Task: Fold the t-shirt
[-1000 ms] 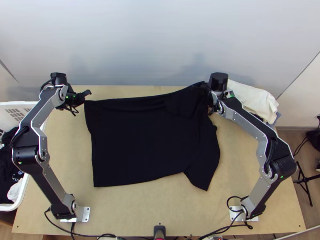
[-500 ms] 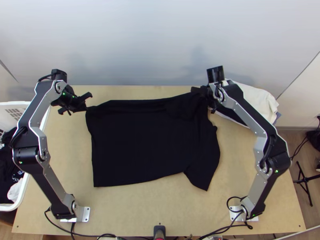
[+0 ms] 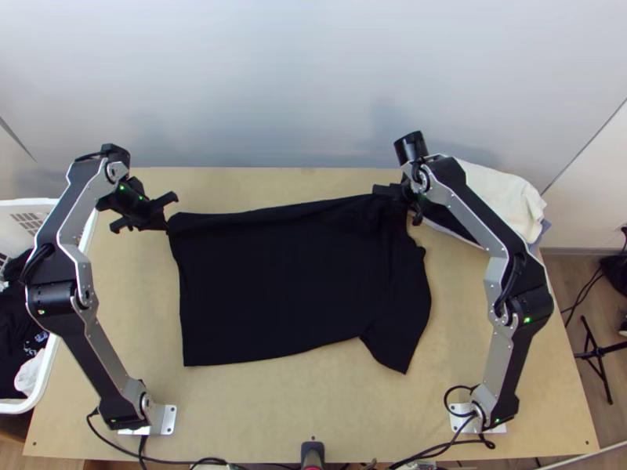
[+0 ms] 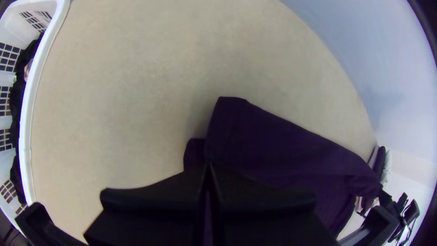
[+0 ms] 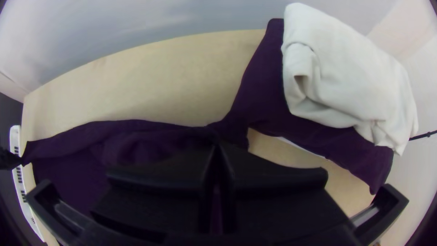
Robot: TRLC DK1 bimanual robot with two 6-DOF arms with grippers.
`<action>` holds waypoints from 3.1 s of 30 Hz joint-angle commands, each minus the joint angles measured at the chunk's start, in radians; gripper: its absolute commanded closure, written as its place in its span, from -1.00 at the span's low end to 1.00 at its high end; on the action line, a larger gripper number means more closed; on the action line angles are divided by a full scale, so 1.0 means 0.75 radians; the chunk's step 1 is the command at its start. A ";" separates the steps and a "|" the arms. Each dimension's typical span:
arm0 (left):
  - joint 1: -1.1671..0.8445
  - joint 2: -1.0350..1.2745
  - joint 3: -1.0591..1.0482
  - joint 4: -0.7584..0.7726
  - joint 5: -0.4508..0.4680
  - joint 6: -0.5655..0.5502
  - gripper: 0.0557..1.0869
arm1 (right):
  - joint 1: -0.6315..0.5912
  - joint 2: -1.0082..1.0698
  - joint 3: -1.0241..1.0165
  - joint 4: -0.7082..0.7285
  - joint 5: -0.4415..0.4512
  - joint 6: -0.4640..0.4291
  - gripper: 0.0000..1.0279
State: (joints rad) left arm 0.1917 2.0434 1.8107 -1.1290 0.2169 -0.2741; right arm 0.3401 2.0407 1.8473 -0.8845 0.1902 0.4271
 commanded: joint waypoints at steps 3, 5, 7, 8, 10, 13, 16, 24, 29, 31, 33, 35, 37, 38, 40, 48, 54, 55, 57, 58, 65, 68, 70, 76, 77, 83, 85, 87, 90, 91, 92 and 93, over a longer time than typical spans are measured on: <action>0.043 -0.041 -0.064 -0.016 -0.001 0.067 0.92 | 0.001 0.042 -0.046 -0.032 0.059 0.003 0.95; 0.043 -0.076 -0.095 -0.020 -0.001 0.075 0.92 | 0.001 0.050 -0.056 -0.032 0.072 0.003 0.95; 0.039 -0.115 -0.123 -0.031 -0.001 0.079 0.92 | 0.003 0.059 -0.066 -0.032 0.100 0.005 0.95; 0.037 -0.135 -0.136 -0.035 -0.001 0.081 0.92 | 0.005 0.063 -0.070 -0.034 0.113 0.005 0.95; 0.033 -0.178 -0.166 -0.045 0.001 0.081 0.92 | 0.007 0.065 -0.078 -0.032 0.151 0.005 0.95; 0.027 -0.241 -0.211 -0.059 0.005 0.085 0.92 | 0.011 0.061 -0.086 -0.036 0.184 0.007 0.95; 0.027 -0.280 -0.240 -0.065 0.020 0.085 0.92 | 0.015 0.026 -0.080 -0.036 0.196 0.020 0.95; 0.035 -0.207 -0.093 -0.059 0.024 0.053 0.92 | 0.015 -0.007 0.065 0.146 0.239 -0.029 0.95; 0.018 -0.100 0.104 -0.049 0.022 -0.005 0.92 | -0.010 -0.003 0.087 0.406 0.237 -0.126 0.95; 0.004 -0.049 0.185 -0.049 0.022 -0.009 0.92 | -0.016 0.022 0.089 0.500 0.235 -0.173 0.95; -0.006 0.000 0.255 -0.049 0.022 -0.019 0.92 | -0.016 0.046 0.100 0.535 0.235 -0.207 0.95; -0.016 0.028 0.300 -0.061 0.022 -0.023 0.92 | -0.016 0.065 0.116 0.539 0.235 -0.216 0.95; -0.029 0.024 0.316 -0.086 0.022 -0.021 0.92 | -0.012 0.061 0.114 0.535 0.233 -0.220 0.95; -0.035 0.014 0.316 -0.102 0.022 -0.017 0.92 | -0.010 0.050 0.106 0.517 0.231 -0.226 0.95; -0.037 -0.004 0.314 -0.153 0.022 -0.003 0.92 | -0.006 0.022 0.089 0.457 0.229 -0.228 0.95; -0.016 -0.176 0.122 -0.274 0.022 0.134 0.92 | 0.019 -0.101 -0.025 0.140 0.217 -0.222 0.95; -0.022 -0.301 -0.209 -0.368 0.030 0.290 0.92 | 0.023 -0.175 -0.154 -0.015 0.133 -0.126 0.95; -0.027 -0.311 -0.267 -0.374 0.030 0.306 0.92 | 0.021 -0.172 -0.156 -0.060 0.117 -0.107 0.95; -0.033 -0.331 -0.373 -0.366 0.032 0.325 0.92 | 0.021 -0.175 -0.168 -0.113 0.086 -0.085 0.95; -0.041 -0.344 -0.418 -0.362 0.034 0.329 0.92 | 0.021 -0.177 -0.174 -0.134 0.076 -0.076 0.95; -0.117 -0.432 -0.606 -0.286 0.042 0.331 0.92 | 0.037 -0.236 -0.281 -0.158 0.029 -0.046 0.95; -0.121 -0.432 -0.623 -0.262 0.042 0.325 0.92 | 0.054 -0.252 -0.336 -0.158 0.029 -0.034 0.95; -0.121 -0.430 -0.625 -0.245 0.042 0.320 0.92 | 0.074 -0.256 -0.367 -0.156 0.029 -0.019 0.95; -0.119 -0.415 -0.627 -0.176 0.042 0.314 0.92 | 0.093 -0.250 -0.481 -0.075 0.021 0.044 0.95; -0.117 -0.411 -0.625 -0.166 0.040 0.312 0.90 | 0.091 -0.234 -0.485 -0.072 0.008 0.061 0.95; -0.112 -0.403 -0.559 -0.166 -0.003 0.372 -0.74 | 0.076 -0.213 -0.487 -0.212 0.006 0.065 -0.19; -0.090 -0.430 -0.531 -0.145 -0.005 0.390 -0.88 | 0.076 -0.269 -0.498 -0.281 -0.012 0.048 -0.60; -0.067 -0.454 -0.479 -0.135 -0.003 0.390 -0.88 | 0.080 -0.377 -0.520 -0.330 -0.090 0.038 -0.78; -0.043 -0.503 -0.428 -0.131 0.001 0.388 -0.88 | 0.089 -0.561 -0.588 -0.363 -0.217 0.038 -0.85; -0.041 -0.518 -0.424 -0.133 0.001 0.388 -0.88 | 0.095 -0.618 -0.637 -0.365 -0.215 0.036 -0.85; -0.041 -0.532 -0.424 -0.133 0.001 0.388 -0.88 | 0.095 -0.667 -0.692 -0.365 -0.215 0.036 -0.85; -0.043 -0.546 -0.428 -0.137 0.003 0.388 -0.88 | 0.095 -0.708 -0.751 -0.365 -0.215 0.036 -0.84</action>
State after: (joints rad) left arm 0.1410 1.6905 1.4471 -1.2381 0.2203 0.0093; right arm 0.4038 1.7111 1.4311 -1.1046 0.0948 0.4599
